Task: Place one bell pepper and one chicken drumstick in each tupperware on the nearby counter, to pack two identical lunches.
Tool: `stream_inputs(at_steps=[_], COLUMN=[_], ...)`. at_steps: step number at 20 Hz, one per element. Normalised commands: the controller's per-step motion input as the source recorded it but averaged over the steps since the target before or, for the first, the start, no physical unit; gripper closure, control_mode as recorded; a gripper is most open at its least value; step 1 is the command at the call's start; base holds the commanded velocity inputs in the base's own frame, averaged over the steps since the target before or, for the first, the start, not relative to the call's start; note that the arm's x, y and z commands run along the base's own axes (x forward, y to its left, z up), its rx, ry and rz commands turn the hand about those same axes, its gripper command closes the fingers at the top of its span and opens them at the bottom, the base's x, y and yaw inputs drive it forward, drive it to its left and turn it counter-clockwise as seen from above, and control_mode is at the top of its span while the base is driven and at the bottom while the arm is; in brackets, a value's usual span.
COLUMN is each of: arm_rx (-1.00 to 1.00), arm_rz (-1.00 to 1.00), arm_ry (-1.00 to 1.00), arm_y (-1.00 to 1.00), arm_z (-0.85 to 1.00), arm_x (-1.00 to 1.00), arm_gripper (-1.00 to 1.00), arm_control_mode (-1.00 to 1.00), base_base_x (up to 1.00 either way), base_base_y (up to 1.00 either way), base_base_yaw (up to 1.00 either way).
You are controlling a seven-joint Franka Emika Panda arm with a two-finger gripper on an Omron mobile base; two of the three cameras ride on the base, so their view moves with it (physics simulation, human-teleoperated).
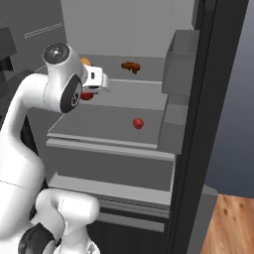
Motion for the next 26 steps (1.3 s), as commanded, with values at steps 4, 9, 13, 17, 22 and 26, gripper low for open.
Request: stream_inputs(at_steps=[4, 9, 13, 17, 22, 26], arm_rx=[0.0, 0.0, 0.0, 0.0, 0.0, 0.0], arm_rz=[0.02, 0.0, 0.0, 0.0, 0.0, 0.0], arm_ry=[-0.05, 0.0, 0.0, 0.0, 0.0, 0.0], arm_y=[0.0, 0.0, 0.0, 0.0, 0.0, 0.0], arm_z=[-0.03, 0.0, 0.0, 0.0, 0.0, 0.0], arm_x=[-0.25, 0.0, 0.0, 0.0, 0.0, 0.0], arm_gripper=[1.0, 1.0, 1.0, 1.0, 1.0, 1.0], arm_control_mode=[1.0, 1.0, 1.0, 1.0, 1.0, 1.0], base_base_x=[-0.75, -1.0, -0.96, -0.52, -0.08, 0.0], base_base_y=[0.0, 0.0, -0.36, -0.98, -1.0, -1.0], base_base_yaw=[0.06, 0.06, 0.03, 0.09, 0.12, 0.16])
